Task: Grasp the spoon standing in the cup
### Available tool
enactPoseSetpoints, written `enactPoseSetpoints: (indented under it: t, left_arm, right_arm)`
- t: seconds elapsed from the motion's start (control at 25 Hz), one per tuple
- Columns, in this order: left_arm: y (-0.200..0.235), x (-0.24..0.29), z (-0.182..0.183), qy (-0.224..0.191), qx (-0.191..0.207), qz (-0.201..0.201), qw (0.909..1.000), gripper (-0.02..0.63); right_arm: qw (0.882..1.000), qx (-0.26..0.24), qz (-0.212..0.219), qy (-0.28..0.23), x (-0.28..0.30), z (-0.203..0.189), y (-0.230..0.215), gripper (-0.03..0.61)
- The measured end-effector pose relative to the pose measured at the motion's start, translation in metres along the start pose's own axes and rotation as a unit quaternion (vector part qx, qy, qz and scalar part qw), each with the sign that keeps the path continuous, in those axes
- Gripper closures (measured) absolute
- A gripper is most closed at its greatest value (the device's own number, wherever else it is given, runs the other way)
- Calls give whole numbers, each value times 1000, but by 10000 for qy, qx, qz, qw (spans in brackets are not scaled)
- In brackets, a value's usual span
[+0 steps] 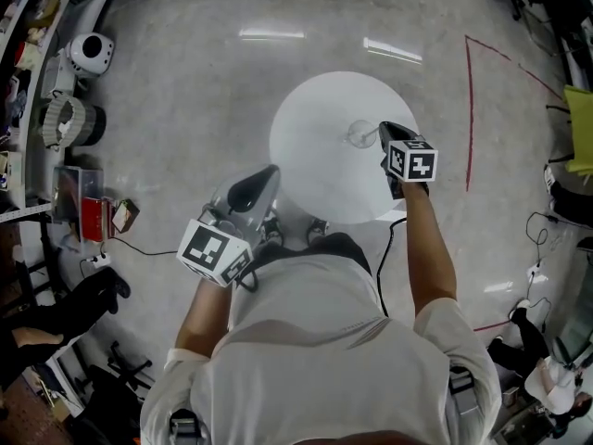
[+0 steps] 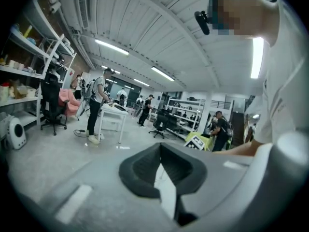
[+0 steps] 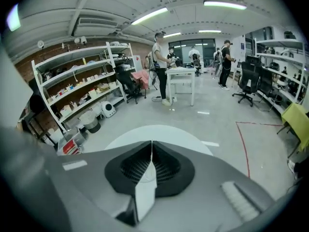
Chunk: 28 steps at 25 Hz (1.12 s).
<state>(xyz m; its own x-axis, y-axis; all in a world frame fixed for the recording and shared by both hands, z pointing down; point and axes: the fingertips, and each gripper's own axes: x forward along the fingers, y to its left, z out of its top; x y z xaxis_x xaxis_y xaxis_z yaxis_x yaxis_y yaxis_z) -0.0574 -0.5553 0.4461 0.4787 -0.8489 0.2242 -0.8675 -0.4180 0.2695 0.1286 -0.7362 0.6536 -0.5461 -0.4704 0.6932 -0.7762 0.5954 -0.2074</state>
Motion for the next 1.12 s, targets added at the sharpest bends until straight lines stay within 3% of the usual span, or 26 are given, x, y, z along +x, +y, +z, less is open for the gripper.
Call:
enactPoseSetpoints:
  t: [0.16,0.36,0.76,0.92,1.12]
  left_arm:
    - [-6,-7,11,-102,102,-207,9997,612]
    - [-17,-16,29,-274,253,-551,9978,612]
    - [-47,-20,68,-619,634,-1134,9896,612]
    - [-55,-20,79,-695,775,-1240,9868,612]
    - [-63,-22,87,-771,919,-1301,9842,612]
  right_arm:
    - [9976,-209,-192,-638,-50,25,23,566]
    - [9863,-307,-220,-1603,-121,60,70,566]
    - [9462,-791,-587,-3082,-267,100,139,566]
    - [9347,-936,-715,-3352,-301,103,150,566]
    - [9336,-924,-716,-3387,-310,102,152,566]
